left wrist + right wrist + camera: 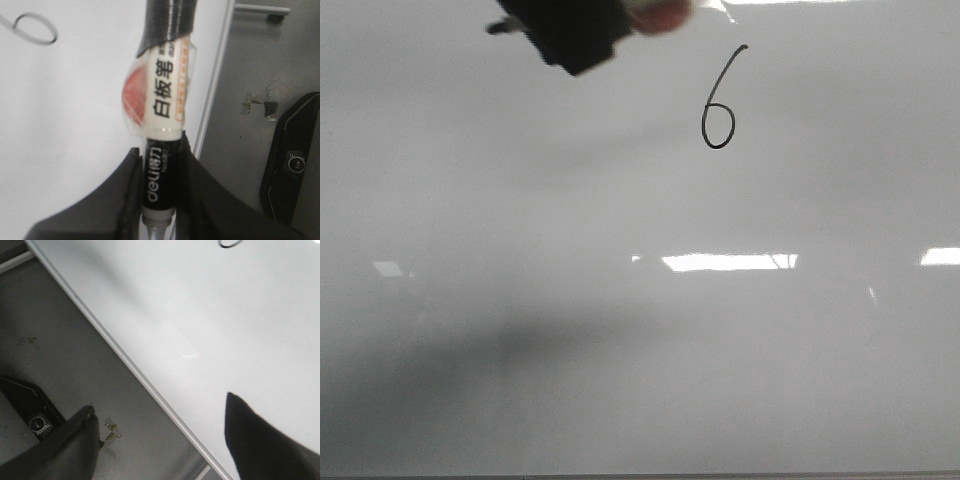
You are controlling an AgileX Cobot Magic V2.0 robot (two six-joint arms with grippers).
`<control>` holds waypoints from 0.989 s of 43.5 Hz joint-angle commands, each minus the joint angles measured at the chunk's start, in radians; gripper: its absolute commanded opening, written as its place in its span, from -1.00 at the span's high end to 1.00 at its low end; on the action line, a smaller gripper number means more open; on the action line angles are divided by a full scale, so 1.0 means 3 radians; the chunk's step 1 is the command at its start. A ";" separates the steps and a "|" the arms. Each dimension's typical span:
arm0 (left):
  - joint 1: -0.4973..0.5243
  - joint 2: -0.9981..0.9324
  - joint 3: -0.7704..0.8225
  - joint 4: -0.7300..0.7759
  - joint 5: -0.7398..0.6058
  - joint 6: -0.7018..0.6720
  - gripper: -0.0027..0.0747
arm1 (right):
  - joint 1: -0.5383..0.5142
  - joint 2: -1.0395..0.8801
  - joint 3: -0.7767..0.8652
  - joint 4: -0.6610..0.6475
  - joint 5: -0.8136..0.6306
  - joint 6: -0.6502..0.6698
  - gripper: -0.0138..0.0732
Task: Write number 6 on whiteboard
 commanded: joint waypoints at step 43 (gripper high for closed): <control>0.2828 -0.1217 0.2078 -0.0321 -0.3105 -0.1430 0.73 | -0.0069 -0.0057 -0.0089 -0.0081 -0.0229 0.0072 -0.58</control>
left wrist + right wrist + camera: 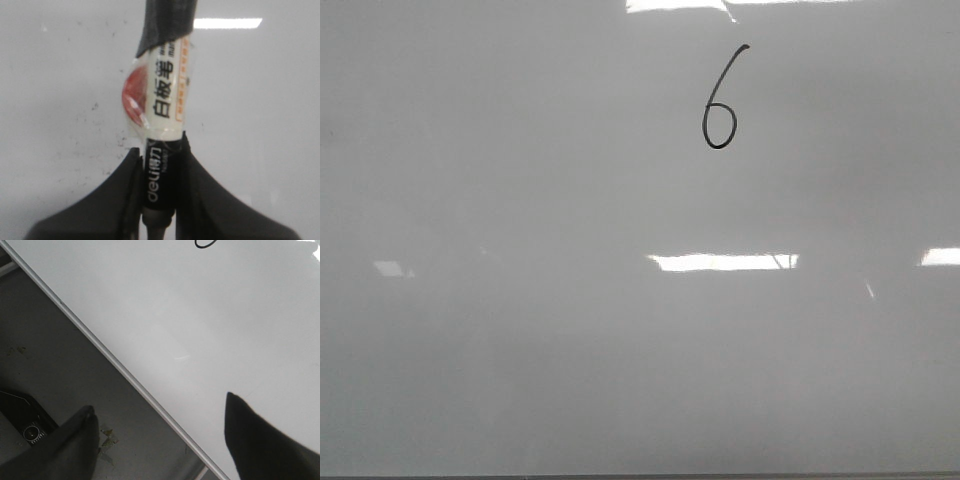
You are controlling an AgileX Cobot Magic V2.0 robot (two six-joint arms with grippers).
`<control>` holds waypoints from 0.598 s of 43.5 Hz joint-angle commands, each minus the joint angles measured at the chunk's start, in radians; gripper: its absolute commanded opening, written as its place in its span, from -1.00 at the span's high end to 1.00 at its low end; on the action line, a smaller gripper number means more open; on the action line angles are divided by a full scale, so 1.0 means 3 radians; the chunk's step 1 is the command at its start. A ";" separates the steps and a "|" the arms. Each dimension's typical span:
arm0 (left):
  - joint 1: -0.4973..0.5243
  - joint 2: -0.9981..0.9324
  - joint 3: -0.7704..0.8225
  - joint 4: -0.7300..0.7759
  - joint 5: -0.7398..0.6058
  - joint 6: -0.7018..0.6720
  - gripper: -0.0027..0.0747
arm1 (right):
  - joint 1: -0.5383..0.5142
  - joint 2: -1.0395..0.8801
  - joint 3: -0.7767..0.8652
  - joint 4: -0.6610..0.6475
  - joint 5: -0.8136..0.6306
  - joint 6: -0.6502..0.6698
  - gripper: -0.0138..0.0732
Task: Write number 6 on whiteboard
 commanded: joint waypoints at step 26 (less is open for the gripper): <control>0.0009 0.1160 -0.0059 -0.0039 -0.1541 -0.0042 0.73 | -0.0028 -0.0007 -0.0089 -0.0032 -0.0213 0.0006 -0.58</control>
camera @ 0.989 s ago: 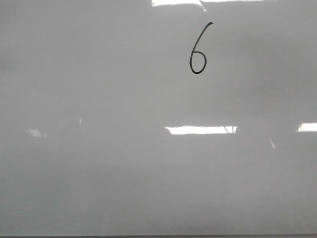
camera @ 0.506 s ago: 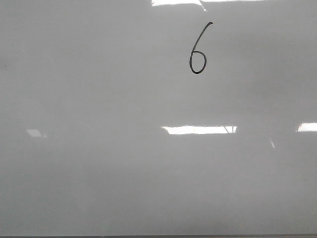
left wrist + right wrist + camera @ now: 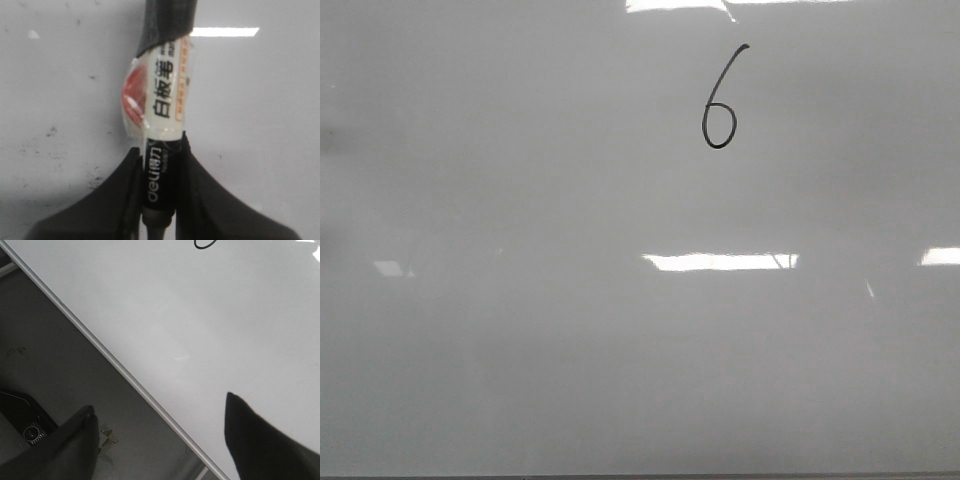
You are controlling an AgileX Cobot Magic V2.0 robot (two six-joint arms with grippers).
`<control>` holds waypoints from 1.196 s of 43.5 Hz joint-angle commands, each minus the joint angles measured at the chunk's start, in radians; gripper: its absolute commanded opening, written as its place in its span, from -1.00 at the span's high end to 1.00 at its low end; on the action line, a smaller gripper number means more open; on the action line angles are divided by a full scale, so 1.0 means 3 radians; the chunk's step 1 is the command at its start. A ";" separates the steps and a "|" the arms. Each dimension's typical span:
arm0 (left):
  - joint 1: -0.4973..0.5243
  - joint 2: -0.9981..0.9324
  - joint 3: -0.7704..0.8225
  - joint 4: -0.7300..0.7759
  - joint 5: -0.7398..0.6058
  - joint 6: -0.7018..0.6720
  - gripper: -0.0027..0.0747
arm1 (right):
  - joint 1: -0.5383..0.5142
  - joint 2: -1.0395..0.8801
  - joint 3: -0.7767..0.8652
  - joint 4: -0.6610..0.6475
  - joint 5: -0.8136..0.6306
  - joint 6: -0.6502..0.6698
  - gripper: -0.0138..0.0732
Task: Write number 6 on whiteboard
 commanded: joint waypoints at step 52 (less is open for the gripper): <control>-0.0014 -0.1172 -0.1133 0.0011 0.2664 0.0114 -0.02 | -0.0028 -0.0145 -0.0096 -0.0392 -0.0101 0.1378 -0.58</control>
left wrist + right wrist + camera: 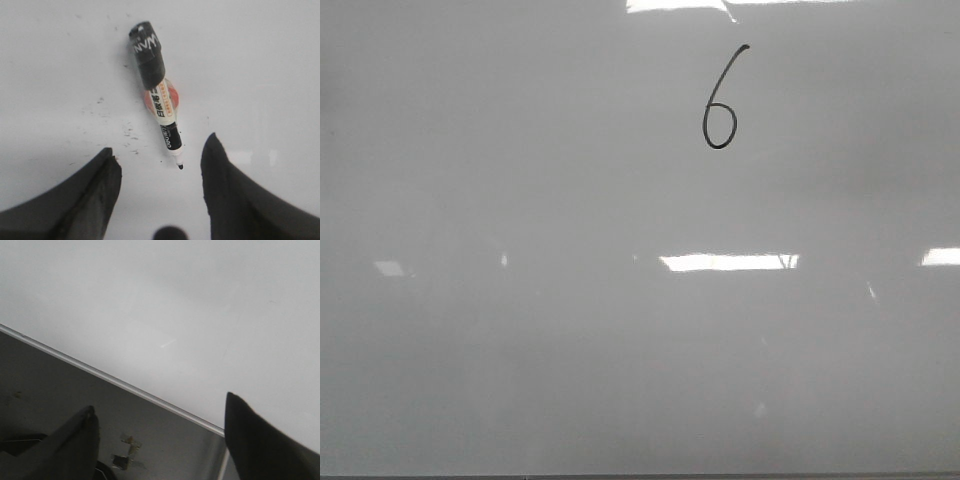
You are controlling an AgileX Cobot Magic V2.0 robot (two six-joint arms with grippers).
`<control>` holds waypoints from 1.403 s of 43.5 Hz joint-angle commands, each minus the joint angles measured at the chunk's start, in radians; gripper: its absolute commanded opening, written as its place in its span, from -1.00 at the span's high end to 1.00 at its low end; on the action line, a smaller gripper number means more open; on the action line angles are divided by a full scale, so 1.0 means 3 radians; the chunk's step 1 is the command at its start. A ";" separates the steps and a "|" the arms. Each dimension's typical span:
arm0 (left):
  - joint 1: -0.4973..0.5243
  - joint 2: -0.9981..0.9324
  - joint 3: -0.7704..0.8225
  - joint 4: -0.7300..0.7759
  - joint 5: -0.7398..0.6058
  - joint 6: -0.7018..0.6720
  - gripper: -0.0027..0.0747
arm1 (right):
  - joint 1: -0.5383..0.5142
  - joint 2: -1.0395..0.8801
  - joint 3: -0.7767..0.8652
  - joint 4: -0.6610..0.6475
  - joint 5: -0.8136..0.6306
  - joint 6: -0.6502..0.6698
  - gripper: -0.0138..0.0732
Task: Write number 6 on whiteboard
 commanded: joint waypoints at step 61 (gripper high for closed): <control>-0.0421 -0.1310 -0.0049 -0.0148 0.0675 0.0223 0.98 | -0.0028 -0.0111 -0.0089 0.0187 -0.0390 0.0027 0.96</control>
